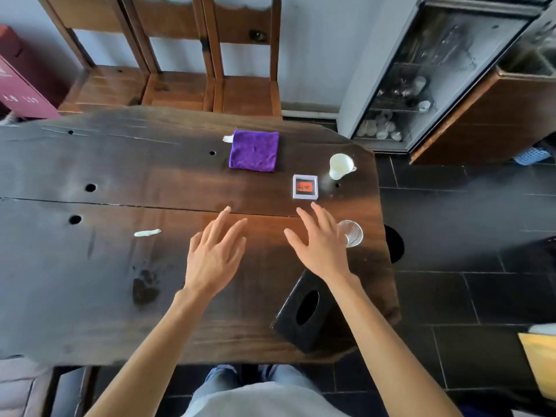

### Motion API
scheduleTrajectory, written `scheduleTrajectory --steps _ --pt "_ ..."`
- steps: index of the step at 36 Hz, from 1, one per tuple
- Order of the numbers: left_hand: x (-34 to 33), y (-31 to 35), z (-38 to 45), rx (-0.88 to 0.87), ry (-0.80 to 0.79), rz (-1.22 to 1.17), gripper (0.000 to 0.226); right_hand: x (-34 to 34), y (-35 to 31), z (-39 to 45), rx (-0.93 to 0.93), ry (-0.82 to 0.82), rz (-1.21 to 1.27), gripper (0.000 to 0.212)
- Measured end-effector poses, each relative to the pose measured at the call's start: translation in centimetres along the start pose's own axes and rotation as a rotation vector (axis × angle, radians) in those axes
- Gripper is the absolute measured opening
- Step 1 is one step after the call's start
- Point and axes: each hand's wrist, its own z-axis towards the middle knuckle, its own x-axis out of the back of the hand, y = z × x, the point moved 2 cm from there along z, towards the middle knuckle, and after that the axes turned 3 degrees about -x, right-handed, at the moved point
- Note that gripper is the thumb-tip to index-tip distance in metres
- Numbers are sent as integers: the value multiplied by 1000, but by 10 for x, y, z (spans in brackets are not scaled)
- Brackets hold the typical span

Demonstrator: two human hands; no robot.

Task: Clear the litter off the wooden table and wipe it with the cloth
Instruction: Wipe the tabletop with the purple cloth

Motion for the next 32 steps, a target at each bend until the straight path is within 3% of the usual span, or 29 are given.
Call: scheduleTrajectory --steps 3,13,32 --pt "14 -4 -22 14 68 29 48 5 -11 -15 34 19 53 73" --pt "44 -67 -55 69 152 137 54 -9 -73 -37 148 124 -139 63" --pt "66 -310 45 -8 -39 140 55 -141 -223 36 -104 146 -124 66"
